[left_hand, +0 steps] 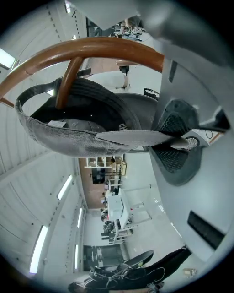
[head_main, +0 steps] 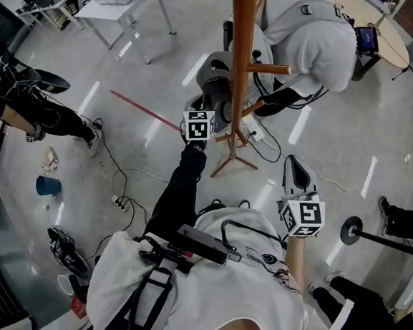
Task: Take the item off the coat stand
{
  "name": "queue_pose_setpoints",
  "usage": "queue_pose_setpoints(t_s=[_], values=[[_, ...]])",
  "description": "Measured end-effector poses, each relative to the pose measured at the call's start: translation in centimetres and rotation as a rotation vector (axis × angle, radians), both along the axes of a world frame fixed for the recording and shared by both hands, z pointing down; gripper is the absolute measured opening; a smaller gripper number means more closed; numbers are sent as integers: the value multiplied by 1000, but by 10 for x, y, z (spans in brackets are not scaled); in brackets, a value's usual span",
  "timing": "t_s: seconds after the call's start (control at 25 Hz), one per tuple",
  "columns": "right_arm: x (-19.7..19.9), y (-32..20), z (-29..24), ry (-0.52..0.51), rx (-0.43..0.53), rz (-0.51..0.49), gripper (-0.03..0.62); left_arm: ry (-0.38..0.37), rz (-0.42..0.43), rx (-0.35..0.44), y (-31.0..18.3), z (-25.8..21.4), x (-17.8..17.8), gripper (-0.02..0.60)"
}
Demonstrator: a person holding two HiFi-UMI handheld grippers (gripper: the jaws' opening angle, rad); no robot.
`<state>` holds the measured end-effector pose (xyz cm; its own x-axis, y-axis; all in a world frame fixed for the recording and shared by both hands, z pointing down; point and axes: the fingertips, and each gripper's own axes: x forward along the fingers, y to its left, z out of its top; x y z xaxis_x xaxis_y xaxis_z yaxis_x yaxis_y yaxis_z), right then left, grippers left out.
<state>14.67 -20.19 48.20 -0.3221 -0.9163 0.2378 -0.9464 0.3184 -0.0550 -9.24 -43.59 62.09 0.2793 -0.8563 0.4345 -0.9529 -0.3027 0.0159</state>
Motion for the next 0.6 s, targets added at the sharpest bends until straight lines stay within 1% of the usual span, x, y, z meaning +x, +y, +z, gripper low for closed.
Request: queue_pose_setpoints(t_s=[0.24,0.6], values=[[-3,2,4,-9,1,-10,3,26,-82,-16,-4,-9,-19,25],[-13,3,2,-2,1,-58,3,40,-163,-50,-13,-18,-33,25]])
